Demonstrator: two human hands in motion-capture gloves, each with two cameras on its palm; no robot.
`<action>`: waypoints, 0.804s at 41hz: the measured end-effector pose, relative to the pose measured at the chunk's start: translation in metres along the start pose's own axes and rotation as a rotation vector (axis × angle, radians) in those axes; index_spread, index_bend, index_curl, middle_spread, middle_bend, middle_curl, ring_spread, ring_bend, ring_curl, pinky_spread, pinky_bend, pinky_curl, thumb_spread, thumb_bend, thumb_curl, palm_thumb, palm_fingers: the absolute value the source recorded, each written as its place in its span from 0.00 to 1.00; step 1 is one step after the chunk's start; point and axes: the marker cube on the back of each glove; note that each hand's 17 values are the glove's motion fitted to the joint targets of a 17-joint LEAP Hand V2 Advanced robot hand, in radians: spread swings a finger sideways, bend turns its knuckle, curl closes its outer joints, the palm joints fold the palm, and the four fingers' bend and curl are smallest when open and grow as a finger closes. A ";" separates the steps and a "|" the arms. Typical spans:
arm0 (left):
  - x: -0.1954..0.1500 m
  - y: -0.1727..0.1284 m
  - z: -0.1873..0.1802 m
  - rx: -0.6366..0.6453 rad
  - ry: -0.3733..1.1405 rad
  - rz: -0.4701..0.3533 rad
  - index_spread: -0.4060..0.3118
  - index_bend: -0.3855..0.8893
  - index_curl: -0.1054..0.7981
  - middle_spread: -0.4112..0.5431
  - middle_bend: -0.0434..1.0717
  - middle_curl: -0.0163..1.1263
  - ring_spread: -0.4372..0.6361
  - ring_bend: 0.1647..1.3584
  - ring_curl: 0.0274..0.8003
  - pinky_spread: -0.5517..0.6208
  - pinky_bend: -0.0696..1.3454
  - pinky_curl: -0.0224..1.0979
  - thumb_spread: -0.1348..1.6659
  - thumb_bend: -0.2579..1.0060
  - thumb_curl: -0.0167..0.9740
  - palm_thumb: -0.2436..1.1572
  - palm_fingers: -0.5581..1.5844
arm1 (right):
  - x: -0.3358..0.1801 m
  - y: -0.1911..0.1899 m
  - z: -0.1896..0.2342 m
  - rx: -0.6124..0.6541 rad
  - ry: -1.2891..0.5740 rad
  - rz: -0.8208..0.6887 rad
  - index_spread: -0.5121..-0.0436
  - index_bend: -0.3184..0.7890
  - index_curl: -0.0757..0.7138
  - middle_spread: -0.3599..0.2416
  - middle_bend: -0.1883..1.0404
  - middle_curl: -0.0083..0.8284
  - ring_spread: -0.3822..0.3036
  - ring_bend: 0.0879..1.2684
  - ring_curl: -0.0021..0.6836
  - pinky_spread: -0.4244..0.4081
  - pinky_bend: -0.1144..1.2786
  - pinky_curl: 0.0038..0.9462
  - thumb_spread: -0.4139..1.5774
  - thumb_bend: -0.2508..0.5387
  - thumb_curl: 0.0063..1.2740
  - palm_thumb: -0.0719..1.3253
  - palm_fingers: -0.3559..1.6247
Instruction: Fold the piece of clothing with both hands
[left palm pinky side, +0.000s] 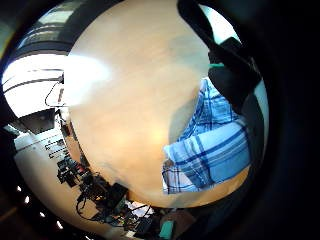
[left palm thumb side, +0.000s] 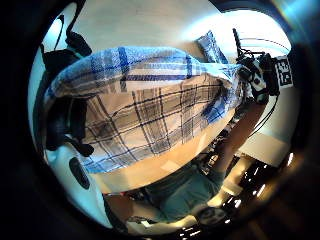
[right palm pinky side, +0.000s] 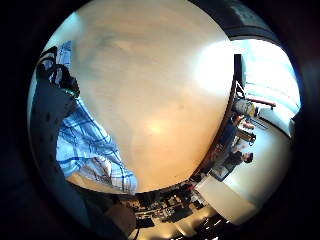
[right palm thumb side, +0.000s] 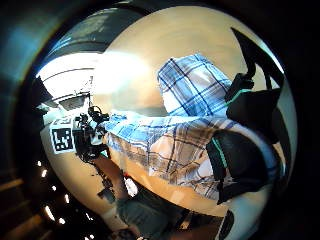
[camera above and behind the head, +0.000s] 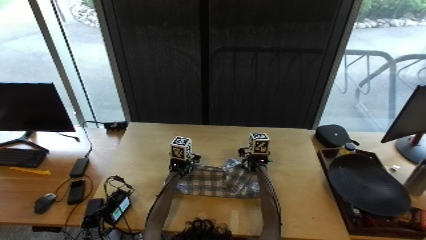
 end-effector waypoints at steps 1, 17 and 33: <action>0.000 0.000 0.001 -0.001 -0.002 0.000 0.25 0.43 0.56 0.13 0.48 0.48 0.15 0.33 0.52 0.46 0.14 0.28 0.73 0.20 0.41 0.83 0.74 | 0.005 0.002 0.001 -0.003 0.040 0.065 0.40 0.44 0.55 0.25 0.59 0.60 0.22 0.51 0.67 0.27 0.41 0.38 0.80 0.31 0.27 0.64 0.80; -0.002 -0.010 0.016 0.047 -0.009 -0.013 0.28 0.39 0.54 0.15 0.47 0.48 0.18 0.32 0.52 0.50 0.16 0.27 0.74 0.19 0.40 0.82 0.71 | 0.007 -0.004 0.016 0.097 0.090 0.063 0.40 0.45 0.58 0.22 0.52 0.59 0.19 0.42 0.65 0.31 0.39 0.38 0.79 0.30 0.28 0.68 0.78; -0.002 0.005 -0.026 0.268 0.001 0.016 0.37 0.37 0.46 0.25 0.27 0.44 0.29 0.30 0.52 0.54 0.28 0.34 0.76 0.20 0.40 0.82 0.57 | -0.030 0.019 -0.015 0.146 0.005 0.007 0.40 0.40 0.58 0.25 0.29 0.51 0.23 0.28 0.60 0.44 0.40 0.40 0.78 0.31 0.31 0.71 0.62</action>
